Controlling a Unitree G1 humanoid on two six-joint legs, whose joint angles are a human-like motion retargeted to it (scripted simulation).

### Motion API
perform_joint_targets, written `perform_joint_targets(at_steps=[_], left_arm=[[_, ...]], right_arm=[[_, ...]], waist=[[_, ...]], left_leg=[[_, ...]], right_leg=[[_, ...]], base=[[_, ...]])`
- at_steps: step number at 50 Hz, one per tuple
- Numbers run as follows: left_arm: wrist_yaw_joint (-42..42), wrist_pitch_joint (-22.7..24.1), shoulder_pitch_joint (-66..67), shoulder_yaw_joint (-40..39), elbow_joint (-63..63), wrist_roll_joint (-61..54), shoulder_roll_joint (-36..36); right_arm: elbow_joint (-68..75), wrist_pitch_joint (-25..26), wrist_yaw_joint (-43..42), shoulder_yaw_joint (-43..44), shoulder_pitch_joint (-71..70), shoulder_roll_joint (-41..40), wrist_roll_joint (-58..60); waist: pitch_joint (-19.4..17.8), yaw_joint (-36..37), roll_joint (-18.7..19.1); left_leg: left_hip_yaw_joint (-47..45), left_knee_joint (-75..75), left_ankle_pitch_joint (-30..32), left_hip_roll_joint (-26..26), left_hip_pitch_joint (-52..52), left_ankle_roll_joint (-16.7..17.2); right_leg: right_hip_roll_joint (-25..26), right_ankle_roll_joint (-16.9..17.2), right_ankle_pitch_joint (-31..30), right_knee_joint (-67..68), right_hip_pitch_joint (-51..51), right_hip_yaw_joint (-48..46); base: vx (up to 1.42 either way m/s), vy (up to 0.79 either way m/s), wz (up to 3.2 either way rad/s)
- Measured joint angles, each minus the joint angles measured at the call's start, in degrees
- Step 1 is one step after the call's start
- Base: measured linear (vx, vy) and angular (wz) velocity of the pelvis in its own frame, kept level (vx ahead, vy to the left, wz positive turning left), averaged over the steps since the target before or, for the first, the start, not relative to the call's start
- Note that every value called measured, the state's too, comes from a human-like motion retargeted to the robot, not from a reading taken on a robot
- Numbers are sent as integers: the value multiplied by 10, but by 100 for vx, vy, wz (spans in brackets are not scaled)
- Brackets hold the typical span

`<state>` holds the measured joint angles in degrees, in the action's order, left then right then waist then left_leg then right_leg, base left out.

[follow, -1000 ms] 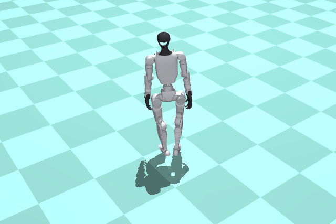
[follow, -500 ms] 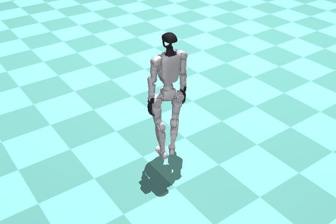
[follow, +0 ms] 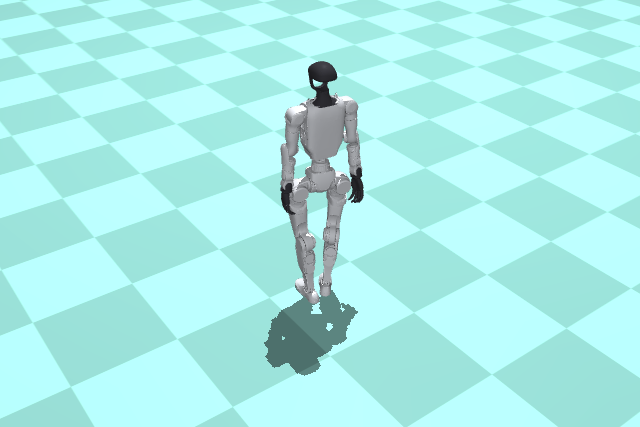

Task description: Upper body actions

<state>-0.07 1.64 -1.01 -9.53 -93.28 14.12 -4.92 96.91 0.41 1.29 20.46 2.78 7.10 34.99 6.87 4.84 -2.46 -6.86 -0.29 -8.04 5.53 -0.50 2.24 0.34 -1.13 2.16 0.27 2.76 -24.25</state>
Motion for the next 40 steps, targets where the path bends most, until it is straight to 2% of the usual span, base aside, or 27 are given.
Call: perform_joint_targets(at_steps=[17, 24, 32, 37, 40], left_arm=[[-6, -13, 5, -16, -16, 1, -9], [12, 11, 6, -24, -13, -21, -2], [4, 15, 4, -16, -7, -36, 9], [2, 14, 7, 2, 3, -30, 9], [4, 13, 3, 9, 10, -25, 6]], right_arm=[[-34, -16, 14, -1, -1, -4, 7], [-33, -18, 11, -2, -4, -3, 5], [-16, -11, 9, 1, -11, 4, -10], [-13, 8, 12, -6, -15, 10, -7], [-16, 14, 11, -10, -19, 13, 1]], waist=[[0, -15, 12], [-1, -16, 15], [-9, -14, 23], [-20, -8, 27], [-34, -5, 30]], left_leg=[[-32, -12, -7, -3, 7, -4], [-36, -10, -10, -3, 4, -3], [-34, 1, -17, -5, -2, 0], [-33, 26, -22, -7, -12, 15], [-25, 54, -7, -8, -24, 42]], right_leg=[[5, -8, -13, 6, 9, 21], [5, -12, -15, 8, 10, 25], [3, -18, -15, 10, 10, 26], [3, -23, -14, 11, 7, 35], [2, -25, -15, 10, 4, 40]], base=[[-2, 2, -12], [-7, 5, -2], [-12, 3, 6], [-15, 4, 4], [-22, 3, 14]])
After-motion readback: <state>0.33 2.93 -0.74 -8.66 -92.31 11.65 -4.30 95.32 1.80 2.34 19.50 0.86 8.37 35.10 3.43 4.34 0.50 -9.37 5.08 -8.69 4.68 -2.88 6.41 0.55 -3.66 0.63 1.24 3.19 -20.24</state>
